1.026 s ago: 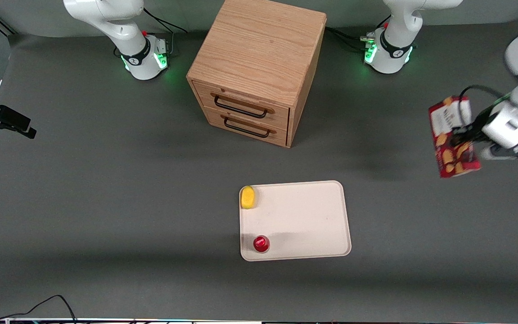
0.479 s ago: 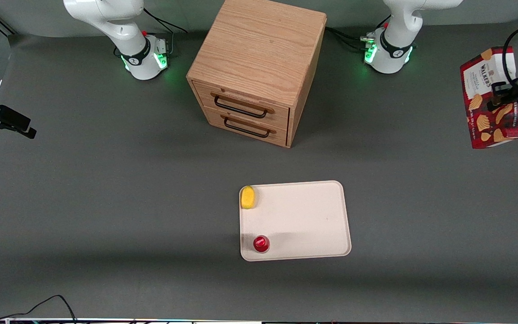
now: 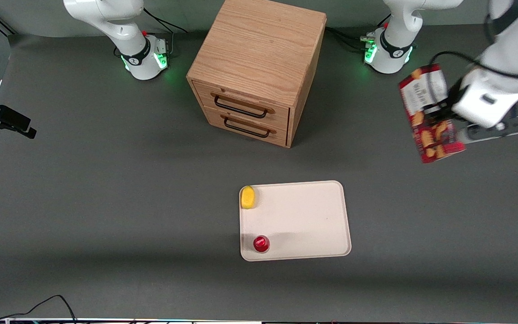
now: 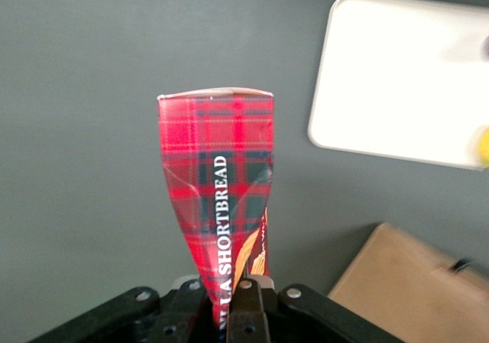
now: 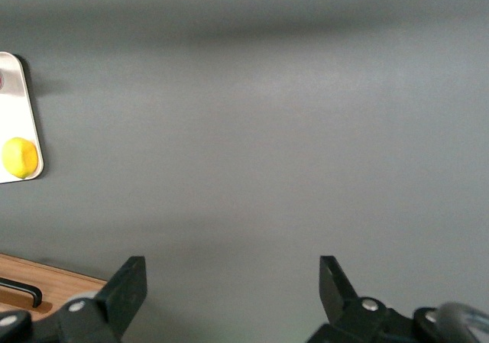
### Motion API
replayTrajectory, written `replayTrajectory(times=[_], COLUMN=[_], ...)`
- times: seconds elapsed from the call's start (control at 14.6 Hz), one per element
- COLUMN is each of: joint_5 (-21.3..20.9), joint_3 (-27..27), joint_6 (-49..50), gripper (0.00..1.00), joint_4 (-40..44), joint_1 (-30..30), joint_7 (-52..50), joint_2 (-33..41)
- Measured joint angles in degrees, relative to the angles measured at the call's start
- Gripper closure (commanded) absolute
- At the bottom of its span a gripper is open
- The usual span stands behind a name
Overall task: Place red cookie box on tray
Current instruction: 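Carry the held box over the white tray with the left gripper, then lower the box onto the tray and open the left gripper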
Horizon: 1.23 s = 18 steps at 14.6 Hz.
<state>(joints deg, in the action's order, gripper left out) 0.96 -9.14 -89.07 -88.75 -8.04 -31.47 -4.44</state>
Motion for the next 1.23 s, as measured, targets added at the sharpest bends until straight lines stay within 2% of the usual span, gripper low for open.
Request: replayTrajectory(times=[0.21, 0.48, 0.62, 0.96, 1.23], joint_5=[-0.45, -4.96, -7.77, -10.75, -13.55], joint_3=[-5.39, -7.11, -7.24, -6.93, -5.64], joint_6=[-6.63, -20.13, -25.44, -33.67, -45.83], gripper=[1.0, 1.0, 1.0, 1.0, 1.0], joint_4=[5.47, 8.92, 9.54, 9.07, 0.28], joint_1=[-1.64, -5.21, -6.11, -5.96, -5.85], joint_7=[-12.89, -22.91, -24.26, -23.75, -23.74], joint_2=[-9.2, -21.31, -26.03, -32.6, -35.06])
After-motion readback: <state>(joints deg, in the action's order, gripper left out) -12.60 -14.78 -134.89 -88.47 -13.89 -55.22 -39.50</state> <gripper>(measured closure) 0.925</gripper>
